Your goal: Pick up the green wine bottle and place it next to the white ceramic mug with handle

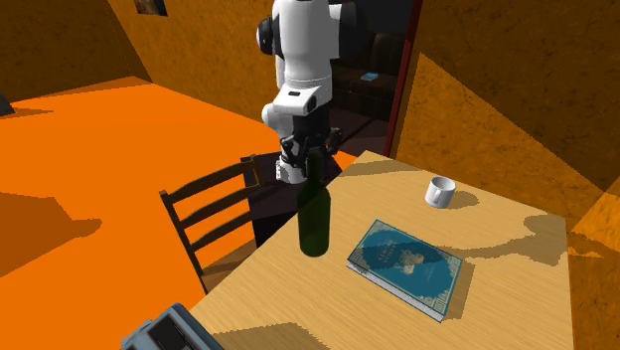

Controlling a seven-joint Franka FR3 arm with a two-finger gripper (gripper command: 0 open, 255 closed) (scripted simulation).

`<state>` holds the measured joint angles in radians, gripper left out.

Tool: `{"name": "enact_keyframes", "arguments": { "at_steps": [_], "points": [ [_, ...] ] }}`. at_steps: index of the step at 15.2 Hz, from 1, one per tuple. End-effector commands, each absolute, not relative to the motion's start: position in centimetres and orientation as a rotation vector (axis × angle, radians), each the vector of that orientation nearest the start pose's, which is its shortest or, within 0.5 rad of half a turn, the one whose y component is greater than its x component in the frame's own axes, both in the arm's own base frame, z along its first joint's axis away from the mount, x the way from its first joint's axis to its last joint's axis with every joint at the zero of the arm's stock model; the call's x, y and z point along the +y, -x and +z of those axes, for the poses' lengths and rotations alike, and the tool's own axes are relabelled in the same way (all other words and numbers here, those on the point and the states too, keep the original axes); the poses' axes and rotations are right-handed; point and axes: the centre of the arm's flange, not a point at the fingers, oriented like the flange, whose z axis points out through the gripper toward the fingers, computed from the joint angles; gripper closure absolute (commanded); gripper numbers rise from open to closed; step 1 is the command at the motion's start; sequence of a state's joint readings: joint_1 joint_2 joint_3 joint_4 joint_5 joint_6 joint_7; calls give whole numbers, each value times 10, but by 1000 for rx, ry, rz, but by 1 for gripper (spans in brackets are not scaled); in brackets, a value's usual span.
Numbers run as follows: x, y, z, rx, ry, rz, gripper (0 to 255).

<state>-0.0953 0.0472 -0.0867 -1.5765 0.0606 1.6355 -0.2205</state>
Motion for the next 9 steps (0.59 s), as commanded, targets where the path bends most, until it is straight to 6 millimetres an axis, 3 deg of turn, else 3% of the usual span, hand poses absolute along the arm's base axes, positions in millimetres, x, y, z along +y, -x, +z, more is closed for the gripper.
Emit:
{"name": "enact_keyframes", "arguments": {
  "at_steps": [1, 5, 9],
  "points": [
    [-96, -566, 613, -54, 3088, -36, 255],
    [-96, -566, 631, -54, 3088, -36, 255],
    [-56, -539, 651, -54, 3088, -36, 255]
  ]
}}
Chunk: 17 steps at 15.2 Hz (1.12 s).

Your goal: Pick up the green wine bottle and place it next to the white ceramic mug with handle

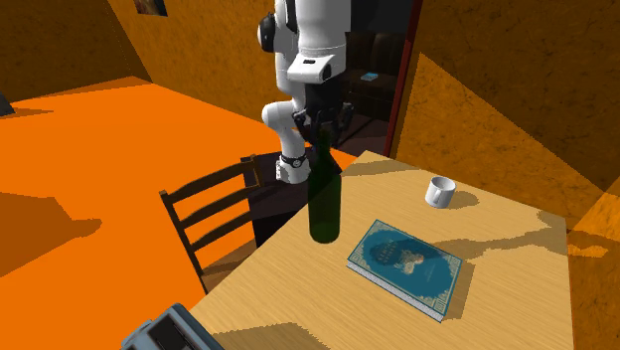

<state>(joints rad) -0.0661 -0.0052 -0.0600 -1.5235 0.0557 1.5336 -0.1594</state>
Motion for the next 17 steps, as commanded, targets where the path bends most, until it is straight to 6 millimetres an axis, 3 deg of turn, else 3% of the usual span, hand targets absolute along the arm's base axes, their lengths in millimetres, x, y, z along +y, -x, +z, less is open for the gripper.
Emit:
{"name": "enact_keyframes", "arguments": {
  "at_steps": [1, 17],
  "points": [
    [-46, -532, 656, -54, 3088, -36, 255],
    [117, -423, 736, -54, 3088, -36, 255]
  ]
}}
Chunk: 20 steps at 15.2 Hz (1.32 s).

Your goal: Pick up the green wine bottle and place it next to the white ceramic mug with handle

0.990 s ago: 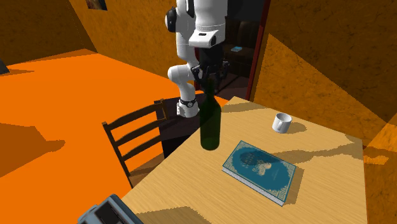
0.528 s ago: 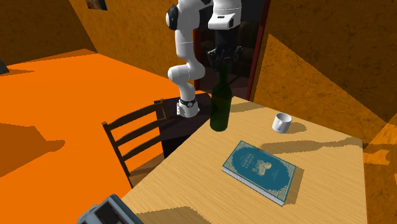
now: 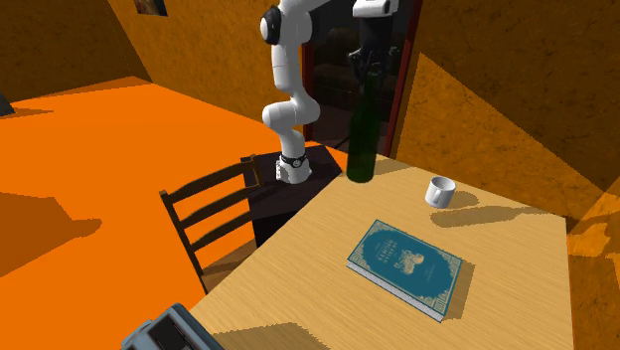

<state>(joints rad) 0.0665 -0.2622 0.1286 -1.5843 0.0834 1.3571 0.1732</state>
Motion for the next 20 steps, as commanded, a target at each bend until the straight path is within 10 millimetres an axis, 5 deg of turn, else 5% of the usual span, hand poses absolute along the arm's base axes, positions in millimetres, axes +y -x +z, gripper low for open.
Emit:
{"name": "enact_keyframes", "arguments": {
  "at_steps": [1, 20],
  "points": [
    [127, -416, 741, -54, 3088, -36, 255],
    [319, -286, 835, -54, 3088, -36, 255]
  ]
}}
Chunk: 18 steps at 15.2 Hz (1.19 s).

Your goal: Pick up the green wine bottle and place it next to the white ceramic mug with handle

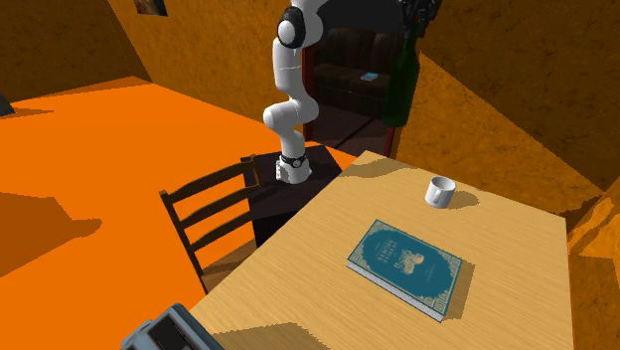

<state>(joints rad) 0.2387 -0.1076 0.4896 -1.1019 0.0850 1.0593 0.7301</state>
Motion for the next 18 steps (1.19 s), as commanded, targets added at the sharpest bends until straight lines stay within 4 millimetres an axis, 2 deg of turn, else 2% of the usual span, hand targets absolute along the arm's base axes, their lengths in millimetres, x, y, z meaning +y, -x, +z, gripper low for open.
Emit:
{"name": "enact_keyframes", "arguments": {
  "at_steps": [1, 4, 18],
  "points": [
    [330, -279, 840, -54, 3088, -36, 255],
    [365, -255, 857, -54, 3088, -36, 255],
    [365, -255, 783, -54, 3088, -36, 255]
  ]
}}
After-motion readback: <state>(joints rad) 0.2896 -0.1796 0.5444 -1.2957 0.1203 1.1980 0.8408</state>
